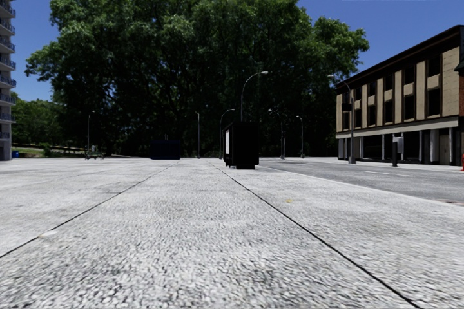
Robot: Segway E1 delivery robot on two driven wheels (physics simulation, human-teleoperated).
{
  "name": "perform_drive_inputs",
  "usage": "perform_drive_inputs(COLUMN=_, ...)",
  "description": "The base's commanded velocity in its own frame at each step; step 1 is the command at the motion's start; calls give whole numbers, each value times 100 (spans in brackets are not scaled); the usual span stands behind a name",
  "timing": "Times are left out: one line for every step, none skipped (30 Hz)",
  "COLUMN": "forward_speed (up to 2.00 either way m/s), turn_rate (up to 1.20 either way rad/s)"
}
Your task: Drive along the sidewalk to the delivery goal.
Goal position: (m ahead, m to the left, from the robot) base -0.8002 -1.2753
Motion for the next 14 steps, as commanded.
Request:
perform_drive_inputs(forward_speed=0, turn_rate=0)
perform_drive_inputs(forward_speed=0, turn_rate=0)
perform_drive_inputs(forward_speed=0, turn_rate=0)
perform_drive_inputs(forward_speed=0, turn_rate=0)
perform_drive_inputs(forward_speed=0, turn_rate=0)
perform_drive_inputs(forward_speed=0, turn_rate=0)
perform_drive_inputs(forward_speed=0, turn_rate=0)
perform_drive_inputs(forward_speed=0, turn_rate=0)
perform_drive_inputs(forward_speed=0, turn_rate=0)
perform_drive_inputs(forward_speed=0, turn_rate=0)
perform_drive_inputs(forward_speed=0, turn_rate=0)
perform_drive_inputs(forward_speed=0, turn_rate=0)
perform_drive_inputs(forward_speed=0, turn_rate=0)
perform_drive_inputs(forward_speed=0, turn_rate=0)
